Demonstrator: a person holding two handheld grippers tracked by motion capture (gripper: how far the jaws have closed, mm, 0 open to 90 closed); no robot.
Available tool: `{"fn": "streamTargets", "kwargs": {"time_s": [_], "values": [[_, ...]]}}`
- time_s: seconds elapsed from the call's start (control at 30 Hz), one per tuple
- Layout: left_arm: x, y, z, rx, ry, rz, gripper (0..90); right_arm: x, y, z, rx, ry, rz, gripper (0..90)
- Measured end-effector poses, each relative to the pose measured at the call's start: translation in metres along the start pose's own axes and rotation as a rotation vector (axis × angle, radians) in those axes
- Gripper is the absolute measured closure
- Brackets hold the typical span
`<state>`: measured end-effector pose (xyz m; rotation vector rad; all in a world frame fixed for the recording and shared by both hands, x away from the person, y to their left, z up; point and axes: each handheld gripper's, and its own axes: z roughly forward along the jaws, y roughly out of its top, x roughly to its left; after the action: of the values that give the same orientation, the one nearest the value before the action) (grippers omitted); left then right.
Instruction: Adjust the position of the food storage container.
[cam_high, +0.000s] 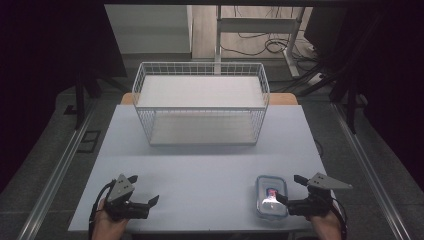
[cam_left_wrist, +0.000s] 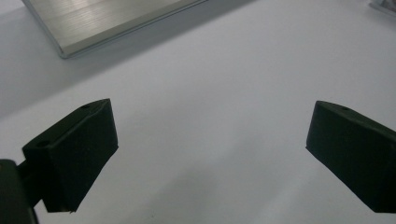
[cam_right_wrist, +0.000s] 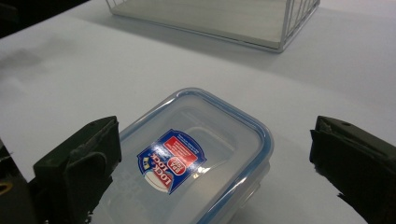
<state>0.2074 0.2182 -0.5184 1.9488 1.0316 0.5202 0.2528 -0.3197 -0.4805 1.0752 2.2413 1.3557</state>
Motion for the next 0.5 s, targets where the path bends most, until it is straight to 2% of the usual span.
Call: {"fn": "streamTargets", "kwargs": {"time_s": [0.1, 0.13, 0.2, 0.27, 0.3, 0.33, 0.4, 0.5], "values": [[0.0013, -0.0021, 0.0026, 0.011, 0.002, -0.002, 1.6, -0.0015, -0.0009, 0.0011, 0.023, 0.007, 0.01, 3.2], [0.0015, -0.0023, 0.0027, 0.011, 0.004, -0.001, 1.5, -0.0027, -0.0014, 0.0014, 0.03, 0.005, 0.029, 3.2], [0.0025, -0.0027, 0.0024, 0.005, 0.002, -0.007, 1.4, -0.0066, -0.0025, 0.002, 0.043, 0.031, 0.097, 3.0], [0.004, -0.0034, 0.0025, 0.001, -0.002, -0.019, 1.1, -0.0097, -0.0031, 0.0031, 0.031, 0.022, 0.13, 3.0], [0.004, -0.0034, 0.0025, 0.001, -0.002, -0.019, 1.0, -0.0097, -0.0031, 0.0031, 0.031, 0.022, 0.13, 3.0], [0.006, -0.0042, 0.0027, 0.002, -0.009, -0.031, 0.9, -0.0095, -0.0024, 0.0046, 0.03, -0.029, 0.123, 2.0], [0.0075, -0.0049, 0.0028, 0.001, -0.012, -0.042, 0.9, -0.009, -0.0017, 0.0058, 0.029, -0.062, 0.119, 1.2], [0.0093, -0.0057, 0.0027, -0.001, -0.02, -0.056, 0.7, -0.0081, -0.0005, 0.0071, 0.022, -0.098, 0.136, 0.8]]}}
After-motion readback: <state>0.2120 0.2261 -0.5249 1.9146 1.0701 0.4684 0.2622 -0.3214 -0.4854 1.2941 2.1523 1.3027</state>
